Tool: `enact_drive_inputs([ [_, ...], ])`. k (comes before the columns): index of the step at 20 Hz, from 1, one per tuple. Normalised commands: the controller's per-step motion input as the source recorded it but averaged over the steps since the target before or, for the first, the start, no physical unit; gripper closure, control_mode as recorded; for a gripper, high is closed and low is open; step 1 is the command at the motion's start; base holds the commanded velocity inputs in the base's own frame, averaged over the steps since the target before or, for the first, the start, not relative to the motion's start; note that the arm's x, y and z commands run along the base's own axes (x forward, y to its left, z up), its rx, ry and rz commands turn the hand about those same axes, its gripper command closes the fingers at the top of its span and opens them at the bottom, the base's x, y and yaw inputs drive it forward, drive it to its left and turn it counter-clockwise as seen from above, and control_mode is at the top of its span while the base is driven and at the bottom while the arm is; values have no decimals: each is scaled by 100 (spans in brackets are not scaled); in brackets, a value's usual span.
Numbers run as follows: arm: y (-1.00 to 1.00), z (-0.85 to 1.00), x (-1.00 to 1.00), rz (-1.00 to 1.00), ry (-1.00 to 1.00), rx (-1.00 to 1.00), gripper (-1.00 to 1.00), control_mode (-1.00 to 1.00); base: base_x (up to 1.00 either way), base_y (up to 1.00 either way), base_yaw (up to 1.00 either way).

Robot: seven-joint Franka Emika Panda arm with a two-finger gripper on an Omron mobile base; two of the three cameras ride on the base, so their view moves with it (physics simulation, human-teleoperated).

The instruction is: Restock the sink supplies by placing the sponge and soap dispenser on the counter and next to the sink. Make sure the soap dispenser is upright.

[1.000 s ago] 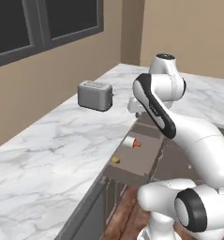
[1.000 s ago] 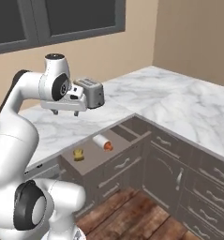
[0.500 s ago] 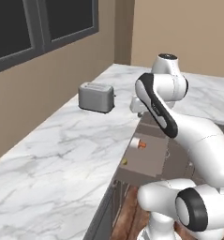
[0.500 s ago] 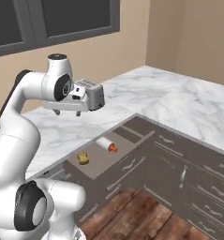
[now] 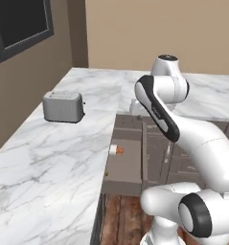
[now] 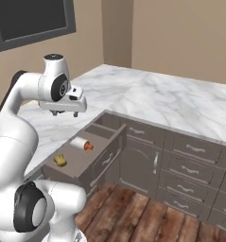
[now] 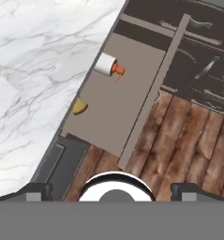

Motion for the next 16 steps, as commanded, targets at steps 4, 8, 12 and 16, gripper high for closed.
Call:
enact_drive_inputs([
  [4, 0, 0, 0, 0, 0, 0, -100, 100, 0, 26, -16],
  [8, 0, -17, 0, 0, 0, -4, -100, -100, 0, 0, 0],
  [12, 2, -87, 0, 0, 0, -9, -100, -100, 0, 0, 0],
  [16, 0, -100, 19, 0, -3, 21, -100, -100, 0, 0, 0],
])
